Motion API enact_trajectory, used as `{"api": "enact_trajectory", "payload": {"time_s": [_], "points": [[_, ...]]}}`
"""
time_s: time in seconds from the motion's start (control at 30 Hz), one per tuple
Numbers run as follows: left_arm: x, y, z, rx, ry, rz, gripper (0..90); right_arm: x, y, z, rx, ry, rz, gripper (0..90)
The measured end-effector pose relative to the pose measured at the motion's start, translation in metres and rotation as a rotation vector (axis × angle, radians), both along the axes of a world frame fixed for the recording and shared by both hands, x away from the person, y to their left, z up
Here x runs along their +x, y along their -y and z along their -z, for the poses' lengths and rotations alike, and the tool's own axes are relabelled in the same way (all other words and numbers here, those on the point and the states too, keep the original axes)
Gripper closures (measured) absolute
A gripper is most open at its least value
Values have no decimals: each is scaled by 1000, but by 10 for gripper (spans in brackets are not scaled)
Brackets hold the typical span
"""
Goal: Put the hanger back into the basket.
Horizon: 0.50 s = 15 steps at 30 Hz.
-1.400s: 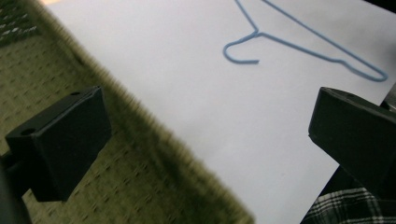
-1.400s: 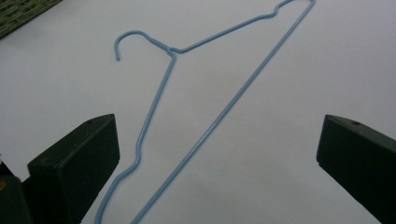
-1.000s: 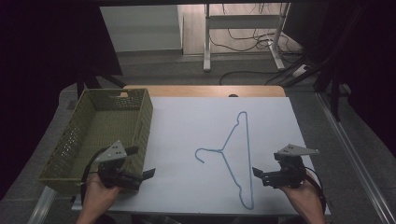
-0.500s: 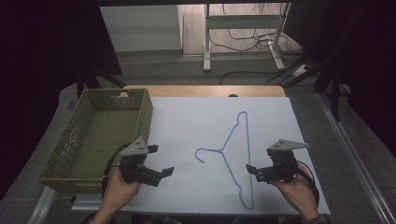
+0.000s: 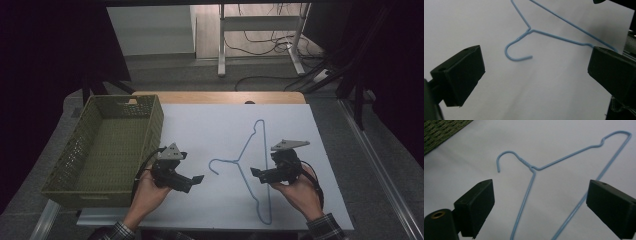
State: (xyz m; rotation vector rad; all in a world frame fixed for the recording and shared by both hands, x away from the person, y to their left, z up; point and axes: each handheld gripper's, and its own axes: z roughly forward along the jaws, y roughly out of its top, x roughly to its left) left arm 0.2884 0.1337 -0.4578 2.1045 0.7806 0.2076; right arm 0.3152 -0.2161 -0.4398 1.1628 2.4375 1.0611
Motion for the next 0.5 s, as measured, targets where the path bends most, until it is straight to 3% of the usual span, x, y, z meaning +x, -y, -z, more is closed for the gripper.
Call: {"api": "enact_trajectory", "payload": {"time_s": [0.1, 0.5], "points": [[7, 1, 6, -5, -20, -6, 10, 7, -8, 3, 7, -14, -10, 128], [28, 14, 25, 42, -14, -2, 11, 31, -44, 24, -48, -31, -37, 445]]}}
